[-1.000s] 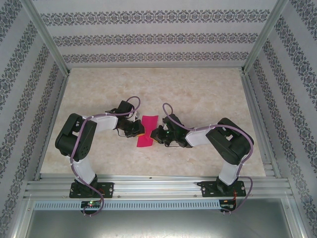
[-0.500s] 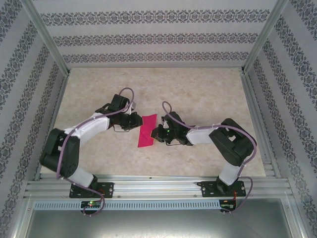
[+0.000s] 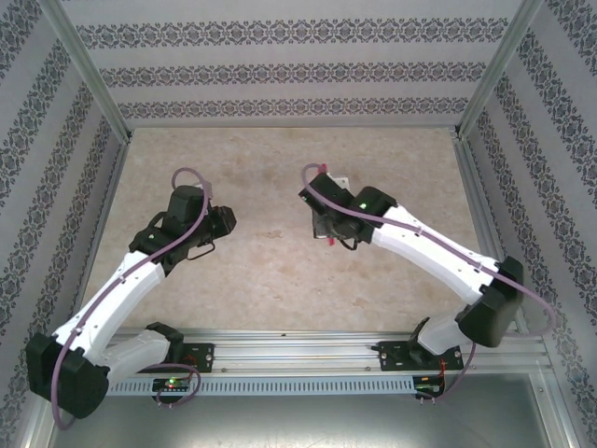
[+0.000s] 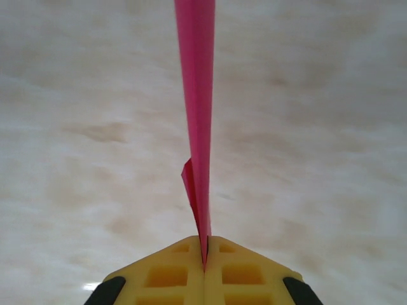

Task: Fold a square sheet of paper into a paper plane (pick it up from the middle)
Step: Turn over the paper at the center of the table.

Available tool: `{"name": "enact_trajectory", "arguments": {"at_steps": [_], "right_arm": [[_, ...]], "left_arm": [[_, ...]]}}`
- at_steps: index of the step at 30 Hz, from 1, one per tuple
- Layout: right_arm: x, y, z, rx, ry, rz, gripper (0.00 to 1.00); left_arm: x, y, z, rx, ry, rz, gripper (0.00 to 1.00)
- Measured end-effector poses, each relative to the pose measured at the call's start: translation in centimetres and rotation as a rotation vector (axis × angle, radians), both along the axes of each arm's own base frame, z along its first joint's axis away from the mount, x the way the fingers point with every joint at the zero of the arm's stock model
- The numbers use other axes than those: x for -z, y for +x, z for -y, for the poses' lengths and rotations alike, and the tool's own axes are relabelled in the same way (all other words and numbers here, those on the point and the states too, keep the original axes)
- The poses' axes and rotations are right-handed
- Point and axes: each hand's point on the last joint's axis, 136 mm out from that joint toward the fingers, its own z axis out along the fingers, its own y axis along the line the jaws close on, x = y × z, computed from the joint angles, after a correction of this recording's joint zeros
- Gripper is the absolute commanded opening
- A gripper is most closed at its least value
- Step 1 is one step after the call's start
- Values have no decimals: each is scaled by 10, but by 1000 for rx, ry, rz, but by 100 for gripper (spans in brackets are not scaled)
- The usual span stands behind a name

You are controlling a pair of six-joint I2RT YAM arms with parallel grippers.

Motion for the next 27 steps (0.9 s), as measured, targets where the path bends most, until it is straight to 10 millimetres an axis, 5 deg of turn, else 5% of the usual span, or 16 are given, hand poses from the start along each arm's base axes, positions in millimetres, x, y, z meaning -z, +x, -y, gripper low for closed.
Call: {"name": "enact_trajectory", "arguments": {"at_steps": [4, 10, 17, 21, 24, 27], "right_arm": [[24, -11, 25, -4, -367, -86, 0], [80, -13, -6, -72, -531, -223, 0], [139, -7, -75, -104, -365, -338, 20], [155, -11, -124, -149, -154, -382, 54], [154, -21, -150, -197, 53, -392, 49], [140, -33, -148, -199, 264, -376, 46]], "left_arm": [[-1, -9, -28, -116, 56, 26, 33], [-17, -29, -64, -255, 99, 113, 42], [-31, -46, -83, -316, 117, 182, 43], [-27, -48, -84, -309, 132, 165, 45], [-25, -47, -82, -297, 136, 155, 45], [-18, -45, -76, -271, 132, 127, 45]]}}
